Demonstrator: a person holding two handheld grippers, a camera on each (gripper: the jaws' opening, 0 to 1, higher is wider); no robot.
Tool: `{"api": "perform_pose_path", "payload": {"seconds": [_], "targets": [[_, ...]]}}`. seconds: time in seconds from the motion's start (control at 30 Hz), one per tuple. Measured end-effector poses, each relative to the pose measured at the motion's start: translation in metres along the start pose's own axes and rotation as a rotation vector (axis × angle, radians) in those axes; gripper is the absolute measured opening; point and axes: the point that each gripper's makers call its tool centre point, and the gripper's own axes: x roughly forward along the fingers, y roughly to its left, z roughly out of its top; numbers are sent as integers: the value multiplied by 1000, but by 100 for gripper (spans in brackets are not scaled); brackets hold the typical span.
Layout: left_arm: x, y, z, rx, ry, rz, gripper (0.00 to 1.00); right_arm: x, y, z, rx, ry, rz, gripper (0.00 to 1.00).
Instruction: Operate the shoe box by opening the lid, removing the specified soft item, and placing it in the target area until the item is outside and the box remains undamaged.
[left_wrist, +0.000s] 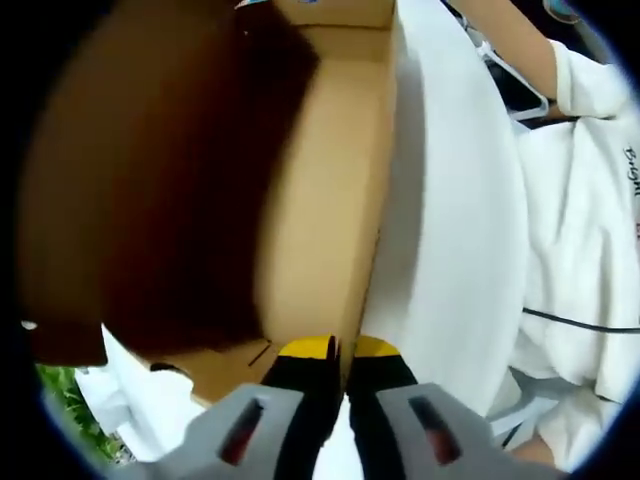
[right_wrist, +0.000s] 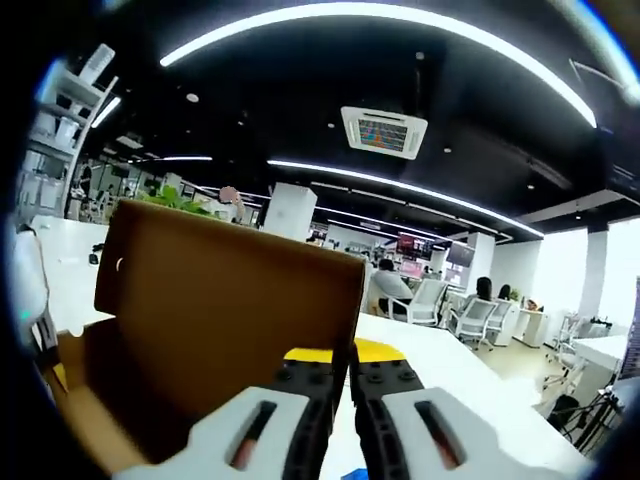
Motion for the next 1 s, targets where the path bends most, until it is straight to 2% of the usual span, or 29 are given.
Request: {"api": "perform_pose_path", "payload": {"seconds": [0.1,0.37,0.53,0.83,1.0], "targets": [[0,0,0,-2,4,0,3,-2,-2,-3,40,-4,5,2],[0,2,0,-20,-5,17,5,-10,5,-1,24,-17,0,1],[0,3,-1,-43,-1,19,5,-14,8,-4,49,-25,17,1],[0,2,-1,-33,-7,21,5,-21,8,-6,74,-24,24,1],[0,1,-2,-5,-10,15,5,-31,7,-7,54,-32,-1,1]]}}
